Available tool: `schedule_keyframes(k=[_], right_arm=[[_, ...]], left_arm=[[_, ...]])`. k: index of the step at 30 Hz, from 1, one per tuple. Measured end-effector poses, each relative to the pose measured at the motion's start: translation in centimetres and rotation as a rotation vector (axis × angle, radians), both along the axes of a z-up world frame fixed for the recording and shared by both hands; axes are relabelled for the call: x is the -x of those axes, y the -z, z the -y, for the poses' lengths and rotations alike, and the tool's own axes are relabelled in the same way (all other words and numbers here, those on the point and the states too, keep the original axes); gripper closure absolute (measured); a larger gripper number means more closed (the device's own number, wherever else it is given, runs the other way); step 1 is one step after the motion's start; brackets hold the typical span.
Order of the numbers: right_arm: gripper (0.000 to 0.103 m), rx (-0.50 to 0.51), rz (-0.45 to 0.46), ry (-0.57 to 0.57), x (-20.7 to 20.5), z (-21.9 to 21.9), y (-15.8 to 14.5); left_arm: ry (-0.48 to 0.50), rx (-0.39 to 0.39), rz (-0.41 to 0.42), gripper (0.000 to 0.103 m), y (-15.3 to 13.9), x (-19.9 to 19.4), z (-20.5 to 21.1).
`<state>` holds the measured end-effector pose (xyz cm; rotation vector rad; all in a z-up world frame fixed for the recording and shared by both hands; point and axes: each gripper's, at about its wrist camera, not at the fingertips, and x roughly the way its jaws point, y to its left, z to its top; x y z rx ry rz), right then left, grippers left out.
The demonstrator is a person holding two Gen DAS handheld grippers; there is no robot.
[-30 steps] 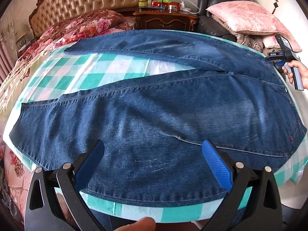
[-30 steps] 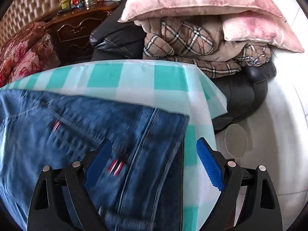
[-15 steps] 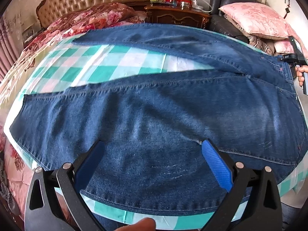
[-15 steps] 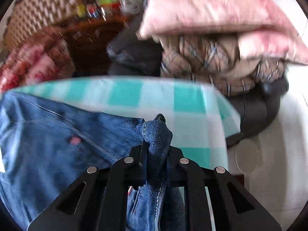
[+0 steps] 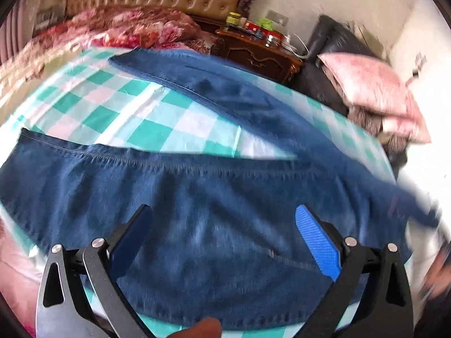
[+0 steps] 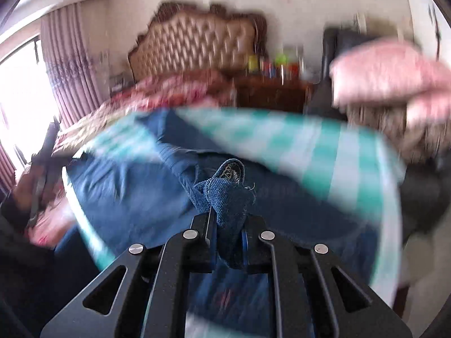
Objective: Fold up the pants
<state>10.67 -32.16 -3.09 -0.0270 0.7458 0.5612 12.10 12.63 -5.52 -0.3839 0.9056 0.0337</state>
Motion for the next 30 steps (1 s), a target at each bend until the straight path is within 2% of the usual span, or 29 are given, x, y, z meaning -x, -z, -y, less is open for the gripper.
schedule_keyframes(k=[2, 5, 7, 8, 10, 12, 16, 20, 22, 27, 30], right_arm=[[0.089, -0.008, -0.079, 0.033, 0.5, 0.3, 3.0], [0.089, -0.056, -0.113, 0.071, 0.7, 0.7, 4.2], [0.089, -0.098, -0.109, 0.087, 0.8, 0.9, 3.9], [0.089, -0.119, -0.107, 0.097, 0.4, 1.0, 3.4], [0.089, -0.144, -0.107, 0.110, 0.5, 1.8, 3.1], [0.089, -0.164, -0.105, 0.120, 0.2, 2.6, 2.7], [0.089, -0.176, -0.103, 0.125, -0.5, 3.3, 2.4], [0.089, -0.184, -0.112, 0.136, -1.2, 3.8, 2.6], [0.089, -0.182, -0.115, 0.138, -1.3, 3.9, 2.6], [0.089, -0.176, -0.134, 0.147, -1.4, 4.1, 3.1], [0.089, -0.178, -0.144, 0.155, -1.6, 4.3, 3.4]], left_arm=[[-0.023, 0.082, 0.001, 0.002, 0.4, -2.8, -2.2], [-0.033, 0.159, 0.005, 0.005, 0.9, -7.1, -4.6], [-0.045, 0.244, -0.006, 0.024, 1.8, -10.5, -6.8], [-0.074, 0.310, -0.015, 0.028, 2.6, -12.2, -8.4], [-0.120, 0.404, -0.023, 0.044, 3.6, -14.3, -10.6], [-0.163, 0.463, -0.023, 0.048, 4.4, -16.4, -12.7], [-0.216, 0.520, -0.025, 0.061, 5.5, -20.1, -15.1], [-0.259, 0.538, -0.045, 0.068, 6.6, -23.9, -16.8], [-0.275, 0.544, -0.073, 0.076, 7.7, -25.9, -17.6], [-0.328, 0.566, -0.131, 0.079, 9.8, -28.3, -18.6], [-0.333, 0.581, -0.123, 0.081, 10.0, -29.3, -19.1]])
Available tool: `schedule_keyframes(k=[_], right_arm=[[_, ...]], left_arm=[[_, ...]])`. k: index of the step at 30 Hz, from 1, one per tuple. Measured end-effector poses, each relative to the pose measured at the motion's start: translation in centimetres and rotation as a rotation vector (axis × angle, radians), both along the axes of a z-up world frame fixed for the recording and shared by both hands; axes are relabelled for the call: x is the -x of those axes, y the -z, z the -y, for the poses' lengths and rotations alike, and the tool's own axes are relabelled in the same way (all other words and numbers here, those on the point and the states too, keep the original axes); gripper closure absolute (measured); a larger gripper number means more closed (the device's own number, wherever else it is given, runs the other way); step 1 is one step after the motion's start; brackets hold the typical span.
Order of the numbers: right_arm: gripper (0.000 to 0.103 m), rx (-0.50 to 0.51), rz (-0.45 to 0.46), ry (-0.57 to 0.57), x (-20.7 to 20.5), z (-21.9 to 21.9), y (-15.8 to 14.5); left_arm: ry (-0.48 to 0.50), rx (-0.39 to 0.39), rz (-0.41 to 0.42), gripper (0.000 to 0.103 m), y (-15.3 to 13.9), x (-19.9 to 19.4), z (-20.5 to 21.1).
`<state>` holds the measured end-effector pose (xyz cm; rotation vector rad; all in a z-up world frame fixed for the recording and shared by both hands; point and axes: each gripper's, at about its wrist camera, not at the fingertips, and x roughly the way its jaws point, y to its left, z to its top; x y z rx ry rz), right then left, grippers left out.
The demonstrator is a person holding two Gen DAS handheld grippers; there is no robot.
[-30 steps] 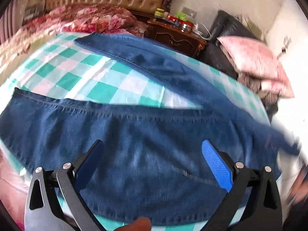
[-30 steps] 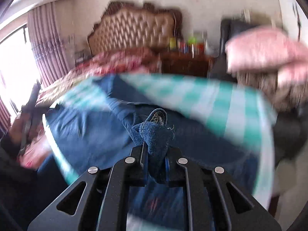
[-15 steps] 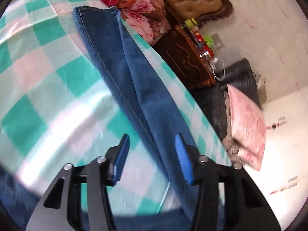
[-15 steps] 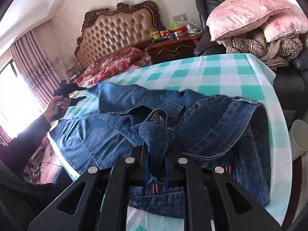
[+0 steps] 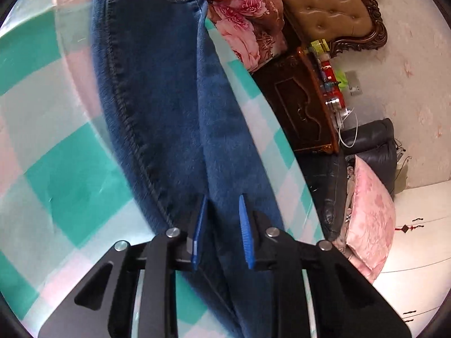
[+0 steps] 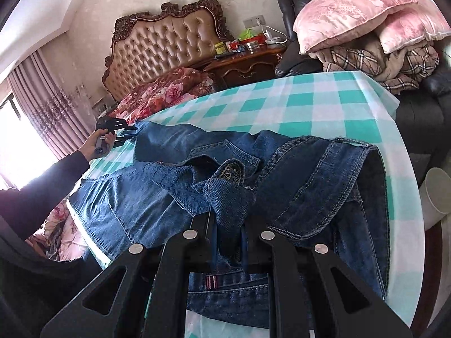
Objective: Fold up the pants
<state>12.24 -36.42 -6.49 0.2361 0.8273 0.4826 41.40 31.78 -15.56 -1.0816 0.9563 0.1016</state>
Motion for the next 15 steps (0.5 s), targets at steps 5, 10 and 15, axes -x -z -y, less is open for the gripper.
schedule_keyframes(k=[5, 10, 15], right_arm=[[0.089, 0.004, -0.015, 0.003, -0.4, 0.2, 0.0], [0.089, 0.045, -0.005, 0.023, -1.0, 2.3, -1.8], [0.088, 0.057, -0.090, 0.091, -0.7, 5.8, -1.3]], left_arm=[[0.009, 0.014, 0.025, 0.103, -0.9, 0.0, -0.9], [0.017, -0.016, 0.139, 0.103, -9.2, 8.5, -2.1], [0.023, -0.095, 0.162, 0.102, -11.5, 26.6, -3.0]])
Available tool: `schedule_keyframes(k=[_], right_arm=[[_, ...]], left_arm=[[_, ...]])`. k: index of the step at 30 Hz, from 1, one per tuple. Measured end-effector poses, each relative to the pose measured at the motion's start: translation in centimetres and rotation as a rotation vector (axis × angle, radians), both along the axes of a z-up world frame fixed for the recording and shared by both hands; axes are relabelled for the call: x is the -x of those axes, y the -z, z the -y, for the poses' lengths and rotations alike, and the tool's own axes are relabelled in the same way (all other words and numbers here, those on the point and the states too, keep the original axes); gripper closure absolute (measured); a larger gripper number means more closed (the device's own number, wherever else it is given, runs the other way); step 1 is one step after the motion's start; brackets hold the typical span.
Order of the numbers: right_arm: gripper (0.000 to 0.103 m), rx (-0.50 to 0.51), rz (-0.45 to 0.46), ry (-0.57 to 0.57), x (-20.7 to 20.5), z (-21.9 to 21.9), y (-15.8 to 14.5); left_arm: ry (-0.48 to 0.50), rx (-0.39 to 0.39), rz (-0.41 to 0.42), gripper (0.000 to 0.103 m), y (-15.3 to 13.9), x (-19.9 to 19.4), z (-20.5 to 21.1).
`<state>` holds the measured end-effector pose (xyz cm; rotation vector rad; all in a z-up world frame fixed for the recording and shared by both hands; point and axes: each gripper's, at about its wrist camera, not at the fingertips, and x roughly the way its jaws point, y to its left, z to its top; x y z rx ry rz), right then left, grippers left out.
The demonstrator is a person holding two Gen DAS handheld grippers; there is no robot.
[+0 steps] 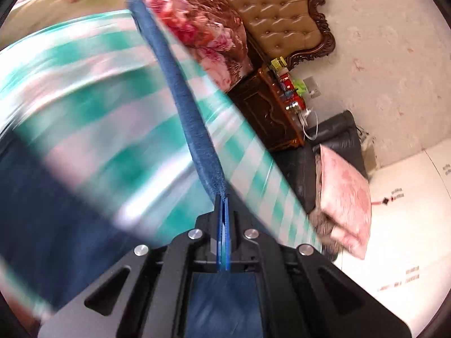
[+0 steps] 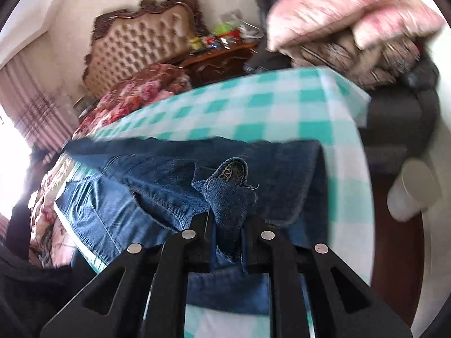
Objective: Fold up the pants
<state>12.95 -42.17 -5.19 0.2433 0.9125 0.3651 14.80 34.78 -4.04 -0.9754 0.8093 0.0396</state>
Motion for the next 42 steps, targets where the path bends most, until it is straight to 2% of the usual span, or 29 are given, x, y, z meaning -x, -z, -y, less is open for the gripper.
schedule_keyframes(k=[2, 3, 5, 6, 11, 13, 17, 20, 21, 26, 28, 31, 33, 34, 35, 36, 37, 38, 39, 40, 42], right_arm=[[0.084, -0.001, -0.089, 0.067, 0.2, 1.2, 1.5], [0.079, 0.015, -0.124, 0.099, 0.4, 1.6, 2.4], [0.044, -0.020, -0.169, 0.170, 1.4, 2.2, 3.7], [0.040, -0.039, -0.184, 0.207, 1.9, 2.4, 3.9], [0.038, -0.184, -0.193, 0.358, 5.4, 3.3, 4.2], [0.038, -0.220, -0.198, 0.383, 6.3, 3.0, 4.3], [0.038, -0.357, -0.207, 0.442, 8.0, 3.6, 4.6], [0.037, -0.422, -0.217, 0.458, 8.1, 3.7, 4.6], [0.037, -0.431, -0.219, 0.461, 8.0, 3.6, 4.7], [0.037, -0.444, -0.230, 0.464, 6.7, 3.0, 4.8], [0.037, -0.440, -0.226, 0.464, 6.3, 2.9, 4.6], [0.037, -0.408, -0.243, 0.462, 5.4, 2.7, 4.8], [0.038, -0.379, -0.261, 0.471, 4.7, 2.5, 5.0], [0.044, -0.363, -0.269, 0.476, 4.5, 2.4, 5.1], [0.058, -0.326, -0.275, 0.478, 4.0, 2.2, 5.2], [0.066, -0.295, -0.281, 0.479, 3.8, 2.0, 5.2], [0.078, -0.264, -0.299, 0.480, 3.2, 1.7, 5.3], [0.086, -0.238, -0.311, 0.481, 2.6, 1.8, 5.4], [0.088, -0.208, -0.311, 0.474, 2.1, 1.6, 5.0], [0.090, -0.191, -0.282, 0.459, 1.6, 1.4, 3.9], [0.091, -0.198, -0.157, 0.404, 2.1, 0.7, 0.1]], left_arm=[[-0.001, -0.041, -0.059, 0.103, 2.4, 5.7, 1.0], [0.004, -0.044, -0.101, 0.103, 4.7, 8.2, 1.6], [0.003, -0.025, -0.157, 0.103, 8.2, 10.6, 1.7], [-0.017, -0.014, -0.171, 0.103, 9.7, 11.7, 1.8], [-0.040, 0.022, -0.108, 0.102, 10.6, 13.2, 1.4], [-0.030, 0.026, -0.094, 0.102, 10.6, 12.9, 1.3], [-0.028, 0.039, -0.077, 0.102, 10.8, 12.3, 1.4], [-0.042, 0.091, -0.067, 0.095, 11.4, 12.3, 1.1], [-0.043, 0.106, -0.061, 0.087, 11.5, 12.5, 1.1], [-0.056, 0.166, -0.038, 0.078, 11.9, 12.4, 0.8], [-0.056, 0.188, -0.020, 0.066, 11.6, 12.5, 0.7], [-0.053, 0.194, -0.022, 0.064, 11.6, 12.2, 0.5], [-0.064, 0.218, -0.038, 0.066, 12.2, 11.9, 0.4], [-0.071, 0.228, -0.042, 0.069, 12.4, 11.9, 0.3], [-0.074, 0.235, -0.043, 0.071, 12.5, 11.8, 0.2], [-0.073, 0.229, -0.055, 0.081, 12.5, 11.6, 0.1], [-0.068, 0.215, -0.078, 0.097, 12.6, 11.2, -0.1], [-0.064, 0.211, -0.085, 0.102, 12.6, 10.9, -0.3], [-0.054, 0.203, -0.089, 0.102, 12.1, 10.3, -0.6], [-0.053, 0.178, -0.080, 0.102, 11.0, 10.1, -0.6], [-0.057, 0.095, -0.011, 0.102, 7.4, 11.2, -0.1]])
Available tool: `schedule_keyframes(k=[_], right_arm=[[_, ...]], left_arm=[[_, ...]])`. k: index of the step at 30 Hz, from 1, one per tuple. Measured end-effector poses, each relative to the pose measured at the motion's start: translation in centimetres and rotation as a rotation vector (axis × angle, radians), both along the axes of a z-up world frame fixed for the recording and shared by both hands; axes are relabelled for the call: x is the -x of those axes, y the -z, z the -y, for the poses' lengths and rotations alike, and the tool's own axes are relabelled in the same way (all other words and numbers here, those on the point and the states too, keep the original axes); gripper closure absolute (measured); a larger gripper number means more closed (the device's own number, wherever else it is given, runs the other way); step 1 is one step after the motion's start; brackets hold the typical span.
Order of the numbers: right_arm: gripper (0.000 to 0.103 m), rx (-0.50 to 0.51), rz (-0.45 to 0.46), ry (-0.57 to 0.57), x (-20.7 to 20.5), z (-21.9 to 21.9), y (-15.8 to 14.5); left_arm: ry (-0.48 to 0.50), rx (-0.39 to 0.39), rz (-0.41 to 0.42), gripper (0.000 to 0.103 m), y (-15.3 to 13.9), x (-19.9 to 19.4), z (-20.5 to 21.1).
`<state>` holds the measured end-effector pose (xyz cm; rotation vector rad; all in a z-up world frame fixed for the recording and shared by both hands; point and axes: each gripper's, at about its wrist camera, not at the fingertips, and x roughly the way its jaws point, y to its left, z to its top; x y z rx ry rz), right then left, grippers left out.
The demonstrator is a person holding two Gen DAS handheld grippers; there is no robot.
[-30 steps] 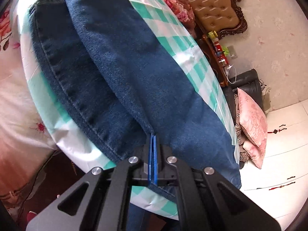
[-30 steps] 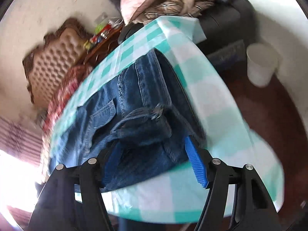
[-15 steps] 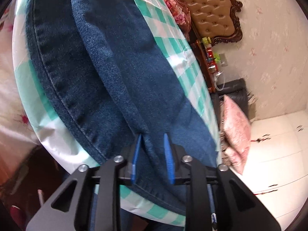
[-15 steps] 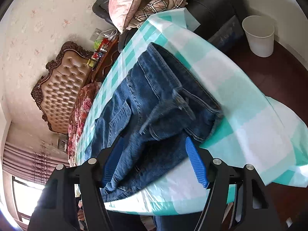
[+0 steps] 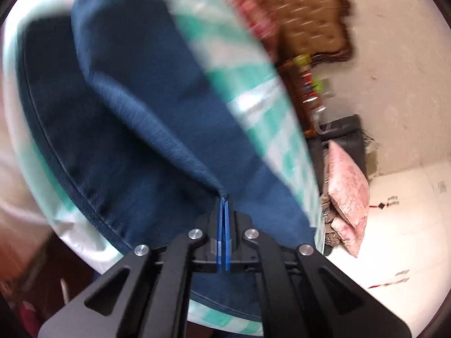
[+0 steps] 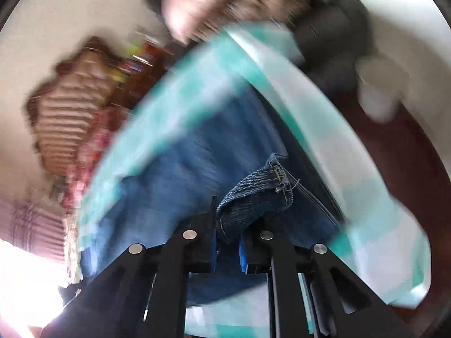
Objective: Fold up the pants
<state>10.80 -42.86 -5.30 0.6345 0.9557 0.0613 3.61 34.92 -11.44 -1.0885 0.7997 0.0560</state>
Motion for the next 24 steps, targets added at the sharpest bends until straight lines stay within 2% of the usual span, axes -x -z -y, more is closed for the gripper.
schedule_keyframes(k=[1, 2, 3, 5, 6, 9, 14, 17, 19, 21, 24], right_arm=[[0.091, 0.046, 0.031, -0.011, 1.1, -0.4, -1.4], [0.091, 0.077, 0.015, -0.005, 1.8, -0.2, -1.2], [0.091, 0.095, -0.028, 0.002, 2.1, 0.1, -0.1], [0.091, 0.092, -0.164, 0.007, 2.1, 0.8, 4.3], [0.092, 0.110, -0.188, -0.002, 2.1, 0.5, 5.5], [0.092, 0.212, -0.164, -0.016, 2.0, -0.8, 4.8], [0.092, 0.297, -0.087, -0.021, 3.2, -2.4, 1.3], [0.092, 0.336, -0.166, -0.028, 2.0, -2.5, 3.9], [0.092, 0.377, -0.158, -0.037, 2.4, -2.5, 4.3], [0.092, 0.388, -0.159, -0.029, 2.4, -2.6, 4.3], [0.092, 0.374, -0.172, -0.024, 2.3, -2.4, 4.9]], left_arm=[[-0.007, -0.016, 0.013, 0.102, -1.1, 1.2, 0.2], [-0.012, -0.008, 0.006, 0.102, -1.2, 2.2, 0.3], [0.000, 0.008, -0.027, 0.102, -0.1, 2.9, 0.3], [0.022, 0.031, -0.117, 0.102, 3.2, 3.4, 0.4], [0.020, 0.036, -0.134, 0.102, 4.1, 3.5, 0.3], [0.014, 0.040, -0.126, 0.102, 5.1, 3.7, 0.4], [0.017, 0.016, -0.084, 0.102, 3.8, 4.4, 0.4], [0.015, 0.044, -0.115, 0.102, 5.4, 4.0, 0.3], [0.005, 0.062, -0.089, 0.098, 5.3, 4.5, 0.1], [-0.033, 0.064, -0.065, 0.089, 5.3, 5.3, -1.3], [-0.098, 0.063, -0.043, 0.087, 5.5, 5.3, -3.8]])
